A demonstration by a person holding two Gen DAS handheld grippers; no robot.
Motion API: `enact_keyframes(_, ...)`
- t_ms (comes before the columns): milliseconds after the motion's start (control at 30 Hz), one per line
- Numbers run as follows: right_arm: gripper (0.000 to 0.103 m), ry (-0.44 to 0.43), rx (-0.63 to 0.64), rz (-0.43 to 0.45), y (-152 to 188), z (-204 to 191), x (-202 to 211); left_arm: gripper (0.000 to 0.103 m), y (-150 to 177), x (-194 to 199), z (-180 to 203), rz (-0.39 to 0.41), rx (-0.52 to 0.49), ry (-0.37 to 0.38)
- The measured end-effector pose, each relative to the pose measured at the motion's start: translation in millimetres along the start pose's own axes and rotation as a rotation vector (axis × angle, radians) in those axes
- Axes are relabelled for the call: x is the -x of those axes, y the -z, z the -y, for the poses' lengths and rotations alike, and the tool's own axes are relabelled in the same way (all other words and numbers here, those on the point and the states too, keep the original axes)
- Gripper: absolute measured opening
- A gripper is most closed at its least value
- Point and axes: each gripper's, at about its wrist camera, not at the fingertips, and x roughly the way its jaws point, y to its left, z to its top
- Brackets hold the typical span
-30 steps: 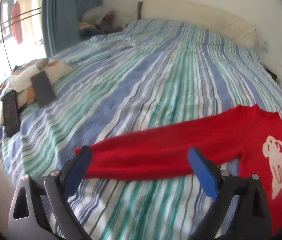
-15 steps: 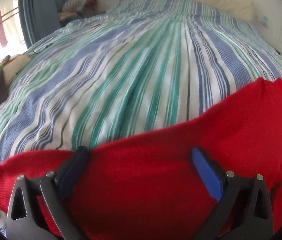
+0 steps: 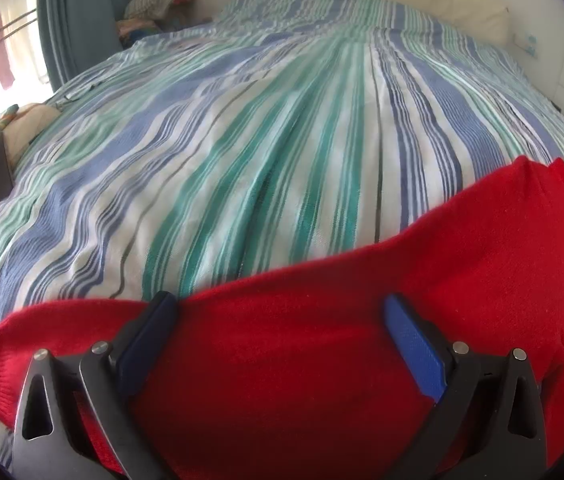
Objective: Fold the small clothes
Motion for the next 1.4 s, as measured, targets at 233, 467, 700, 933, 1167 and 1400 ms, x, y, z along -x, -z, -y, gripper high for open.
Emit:
enact_keyframes(233,0.074,0.001,0.001,0.000,0,-1,-4,0.102,0,-1,-1,-0.003,-0.004,0.003)
enact_keyframes(467,0.074,0.011,0.010,0.004,1,-2,-4,0.102,-1,-2,-1,-0.001,-0.002,0.006)
enact_keyframes(700,0.075,0.017,0.017,-0.001,1,-4,-5,0.102,-1,-2,0,0.000,-0.001,0.003)
enact_keyframes(933,0.077,0.040,0.037,-0.011,-1,-7,-9,0.103,-1,-2,-1,0.000,-0.001,0.004)
enact_keyframes(1167,0.080,0.065,0.036,-0.026,-2,-8,-9,0.103,-1,-2,-1,0.000,-0.001,0.004)
enact_keyframes(1400,0.088,0.097,0.032,-0.050,-5,-7,-17,0.102,-1,-2,-1,-0.003,-0.003,0.005)
